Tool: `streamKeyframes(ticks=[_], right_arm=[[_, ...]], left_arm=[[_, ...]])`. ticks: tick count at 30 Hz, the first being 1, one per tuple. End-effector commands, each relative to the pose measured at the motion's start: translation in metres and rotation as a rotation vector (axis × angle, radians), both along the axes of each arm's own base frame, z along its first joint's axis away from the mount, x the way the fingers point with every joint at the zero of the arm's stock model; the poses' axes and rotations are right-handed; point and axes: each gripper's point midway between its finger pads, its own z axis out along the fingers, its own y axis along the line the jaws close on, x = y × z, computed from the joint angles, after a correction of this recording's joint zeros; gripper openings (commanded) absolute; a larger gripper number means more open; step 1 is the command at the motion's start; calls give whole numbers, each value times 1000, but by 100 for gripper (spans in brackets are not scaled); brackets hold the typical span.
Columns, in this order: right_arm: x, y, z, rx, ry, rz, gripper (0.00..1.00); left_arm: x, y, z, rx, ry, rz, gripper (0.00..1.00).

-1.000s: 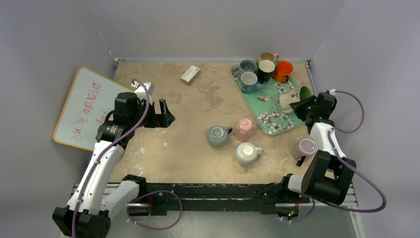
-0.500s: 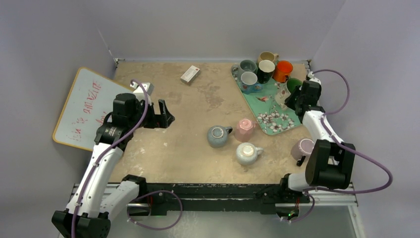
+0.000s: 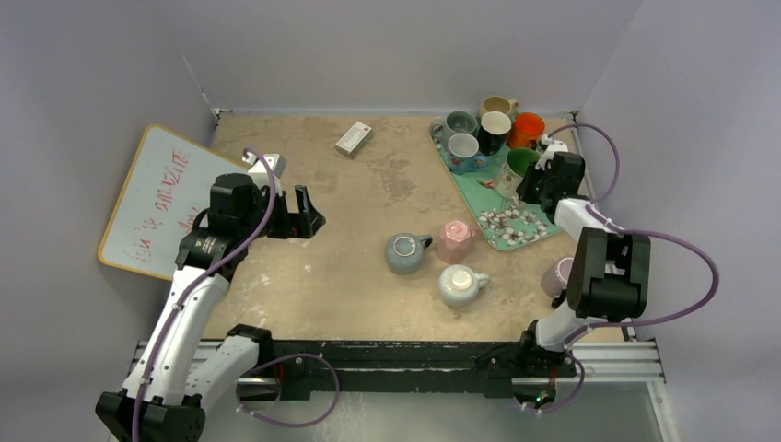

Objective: Turn the mug right side up
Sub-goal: Place the cup on the tray.

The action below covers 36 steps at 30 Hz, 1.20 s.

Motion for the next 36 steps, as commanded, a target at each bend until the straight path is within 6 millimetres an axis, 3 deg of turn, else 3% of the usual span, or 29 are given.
streamKeyframes(ticks=[1, 7, 14, 20, 25, 30, 36], right_arm=[[51, -1, 76, -97, -302, 95, 0], [63, -2, 64, -148, -315, 149, 1], [74, -7, 61, -167, -316, 140, 14], [81, -18, 61, -228, -303, 123, 36], [86, -23, 64, -255, -298, 114, 43], [80, -22, 72, -236, -272, 95, 51], [57, -15, 86, -155, -212, 22, 55]], left_arm=[[2, -2, 9, 3, -48, -19, 95], [2, -2, 7, 4, -44, -19, 95], [3, -1, 6, 8, -39, -18, 95], [4, 0, 4, 13, -35, -14, 95], [4, 2, 3, 21, -35, -4, 95], [6, 3, 1, 28, -27, 1, 96], [8, 3, -1, 33, -19, 4, 96]])
